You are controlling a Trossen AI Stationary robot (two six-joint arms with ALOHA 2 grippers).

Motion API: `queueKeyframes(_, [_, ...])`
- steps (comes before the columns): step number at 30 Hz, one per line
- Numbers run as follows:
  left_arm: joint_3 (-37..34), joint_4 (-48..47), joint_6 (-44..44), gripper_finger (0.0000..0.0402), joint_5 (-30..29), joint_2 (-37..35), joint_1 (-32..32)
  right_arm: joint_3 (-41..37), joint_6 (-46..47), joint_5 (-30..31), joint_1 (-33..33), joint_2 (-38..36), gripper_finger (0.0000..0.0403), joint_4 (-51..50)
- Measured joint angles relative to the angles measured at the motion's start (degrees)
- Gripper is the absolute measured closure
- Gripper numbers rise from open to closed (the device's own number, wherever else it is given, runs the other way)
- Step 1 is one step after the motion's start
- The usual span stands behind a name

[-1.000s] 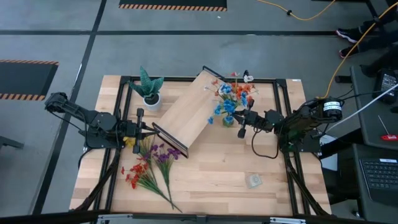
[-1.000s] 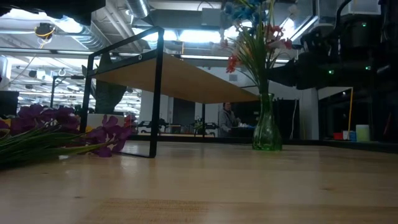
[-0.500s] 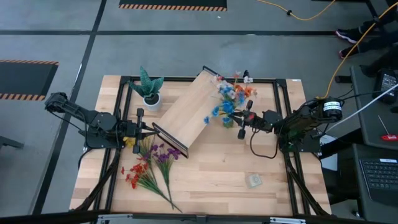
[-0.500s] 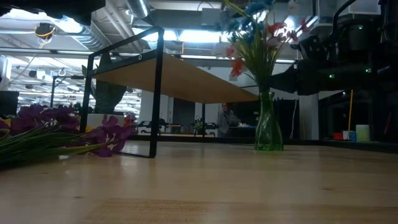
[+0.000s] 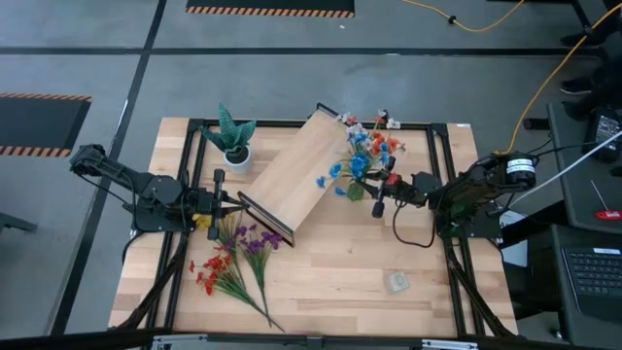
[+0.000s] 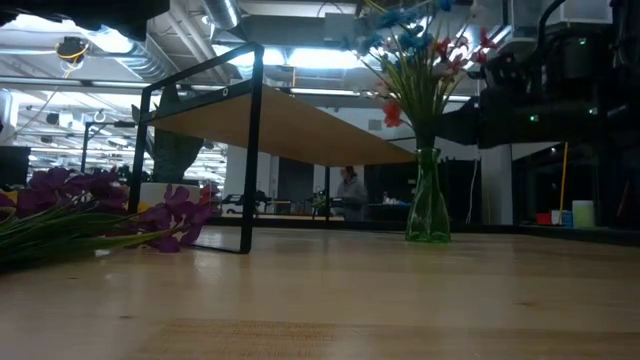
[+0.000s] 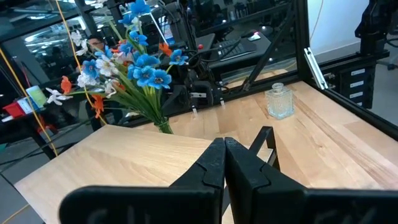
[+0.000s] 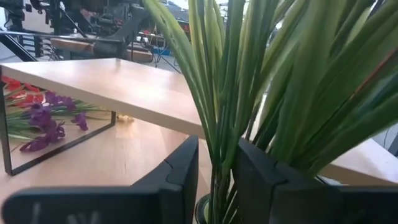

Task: Pick and place flowers into a vace then onto a shelf
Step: Put the blue flowers into the green vase

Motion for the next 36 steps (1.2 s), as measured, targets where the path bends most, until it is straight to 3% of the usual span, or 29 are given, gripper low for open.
queueKeyframes(16, [0.0,0.0,0.0,0.0398,0.0,0.0,0.0,0.0,-2.8,1.8,2.4,-4.9,0.0286,-5.5])
queueKeyframes(36, [0.0,0.0,0.0,0.0398,0.0,0.0,0.0,0.0,-1.9,3.6,3.5,-17.8,0.0286,-22.5])
